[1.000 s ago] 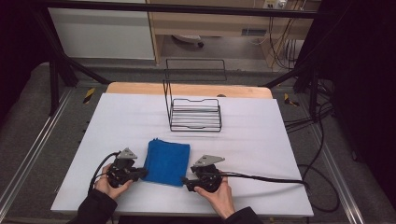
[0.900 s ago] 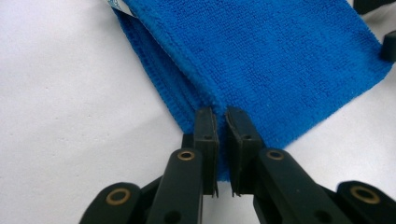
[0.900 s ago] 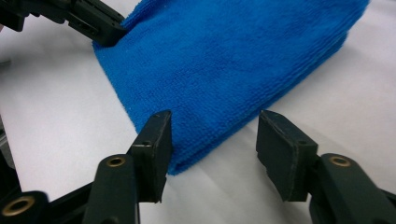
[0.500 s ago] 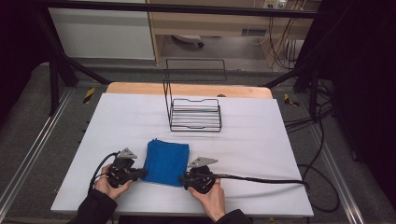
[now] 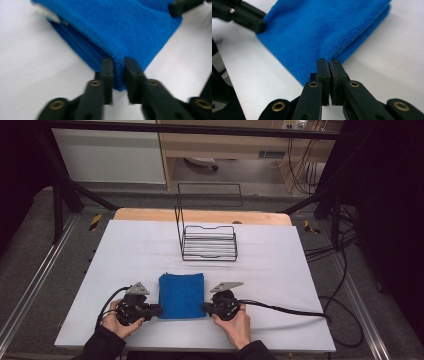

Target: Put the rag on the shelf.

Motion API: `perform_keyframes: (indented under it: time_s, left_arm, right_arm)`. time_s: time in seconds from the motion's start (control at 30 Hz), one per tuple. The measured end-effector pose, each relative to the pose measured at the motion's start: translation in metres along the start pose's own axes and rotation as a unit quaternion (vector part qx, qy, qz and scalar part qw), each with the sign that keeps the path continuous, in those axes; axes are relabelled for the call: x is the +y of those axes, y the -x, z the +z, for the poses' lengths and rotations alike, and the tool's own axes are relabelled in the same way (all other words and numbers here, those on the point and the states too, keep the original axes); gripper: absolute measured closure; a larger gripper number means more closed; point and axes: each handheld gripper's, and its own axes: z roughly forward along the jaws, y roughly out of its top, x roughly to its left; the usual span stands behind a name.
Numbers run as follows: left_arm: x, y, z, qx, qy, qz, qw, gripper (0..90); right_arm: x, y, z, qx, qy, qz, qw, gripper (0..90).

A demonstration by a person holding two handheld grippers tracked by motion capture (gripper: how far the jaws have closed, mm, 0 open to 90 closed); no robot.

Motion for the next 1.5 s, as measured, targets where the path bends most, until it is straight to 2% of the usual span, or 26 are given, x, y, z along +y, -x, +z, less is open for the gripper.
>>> perform_keyframes:
  time_s: [0.07,0.1,0.2,0.23,0.27,0.3,0.43,0.47,0.5,0.57,0.67,0.7,0.77,0.8,0.87,0.93,0.97,1.0,1.1,1.13,1.17,1.23,1.33,1.5]
  left_arm:
    - [0.001,0.004,-0.001,0.003,0.006,0.010,0.9999,69.1]
    - [0.002,0.005,-0.003,0.006,0.012,0.013,0.9998,69.1]
    - [0.007,0.002,-0.008,0.017,0.033,0.013,0.9992,55.9]
    - [0.010,0.000,-0.009,0.022,0.041,0.011,0.9989,50.8]
    - [0.013,-0.003,-0.009,0.027,0.048,0.008,0.9985,40.7]
    - [0.017,-0.006,-0.010,0.033,0.055,0.009,0.9979,37.5]
    - [0.038,-0.019,-0.004,0.058,0.061,0.007,0.9965,34.2]
    - [0.044,-0.021,-0.001,0.062,0.057,0.008,0.9964,34.2]
    - [0.049,-0.024,0.004,0.066,0.052,0.009,0.9964,34.1]
    - [0.059,-0.029,0.014,0.073,0.040,0.013,0.9965,34.1]
    - [0.067,-0.033,0.031,0.079,0.030,0.017,0.9963,39.2]
    - [0.069,-0.034,0.037,0.074,0.025,0.018,0.9968,41.9]
    - [0.070,-0.037,0.046,0.080,0.015,0.023,0.9964,47.4]
    - [0.069,-0.038,0.049,0.084,0.011,0.028,0.9960,50.3]
    - [0.067,-0.041,0.053,0.070,-0.001,0.026,0.9972,57.3]
    - [0.065,-0.041,0.054,0.061,-0.005,0.034,0.9975,60.9]
    - [0.064,-0.040,0.054,0.059,-0.005,0.042,0.9973,65.8]
    - [0.064,-0.039,0.054,0.057,-0.008,0.049,0.9971,65.8]
    - [0.064,-0.038,0.055,0.049,-0.011,0.047,0.9976,71.9]
    - [0.064,-0.038,0.056,0.043,-0.010,0.046,0.9980,78.8]
    - [0.063,-0.037,0.056,0.040,-0.010,0.044,0.9982,78.8]
    - [0.064,-0.035,0.056,0.044,-0.014,0.046,0.9978,82.7]
    - [0.064,-0.033,0.054,0.045,-0.017,0.038,0.9981,85.5]
    - [0.056,-0.030,0.043,0.028,-0.017,0.022,0.9992,85.9]
  right_arm:
    - [0.001,0.007,-0.007,-0.010,-0.016,-0.006,0.9998,87.9]
    - [0.001,0.007,-0.007,-0.010,-0.016,-0.006,0.9998,87.9]
    - [0.002,0.017,-0.016,-0.007,-0.041,-0.009,0.9991,87.7]
    - [0.002,0.020,-0.019,-0.007,-0.048,-0.016,0.9987,87.6]
    - [0.002,0.025,-0.023,-0.012,-0.054,-0.027,0.9981,87.2]
    - [0.002,0.027,-0.024,-0.016,-0.052,-0.035,0.9979,87.1]
    - [-0.001,0.031,-0.024,-0.025,-0.044,-0.036,0.9981,85.5]
    - [-0.002,0.031,-0.023,-0.029,-0.042,-0.038,0.9980,83.9]
    - [-0.004,0.031,-0.024,-0.042,-0.032,-0.039,0.9979,80.4]
    - [-0.005,0.031,-0.026,-0.044,-0.026,-0.034,0.9981,77.2]
    - [-0.010,0.031,-0.034,-0.061,0.002,-0.014,0.9980,68.0]
    - [-0.014,0.031,-0.034,-0.068,0.005,-0.005,0.9976,66.6]
    - [-0.019,0.032,-0.033,-0.077,0.002,-0.001,0.9970,63.8]
    - [-0.021,0.032,-0.032,-0.076,0.002,0.003,0.9971,63.9]
    - [-0.024,0.031,-0.027,-0.070,0.005,0.015,0.9974,64.0]
    - [-0.025,0.030,-0.026,-0.065,0.006,0.017,0.9977,64.0]
    - [-0.026,0.029,-0.024,-0.061,0.007,0.022,0.9979,64.0]
    - [-0.026,0.029,-0.024,-0.061,0.007,0.022,0.9979,64.0]
    - [-0.029,0.027,-0.022,-0.059,0.008,0.026,0.9979,69.0]
    - [-0.031,0.025,-0.021,-0.058,0.010,0.031,0.9978,74.7]
    - [-0.031,0.025,-0.021,-0.058,0.010,0.031,0.9978,74.7]
    - [-0.031,0.024,-0.020,-0.049,0.006,0.041,0.9979,80.3]
    - [-0.027,0.027,-0.022,-0.037,-0.001,0.048,0.9981,87.5]
    - [-0.016,0.036,-0.032,-0.032,0.002,0.049,0.9983,87.9]
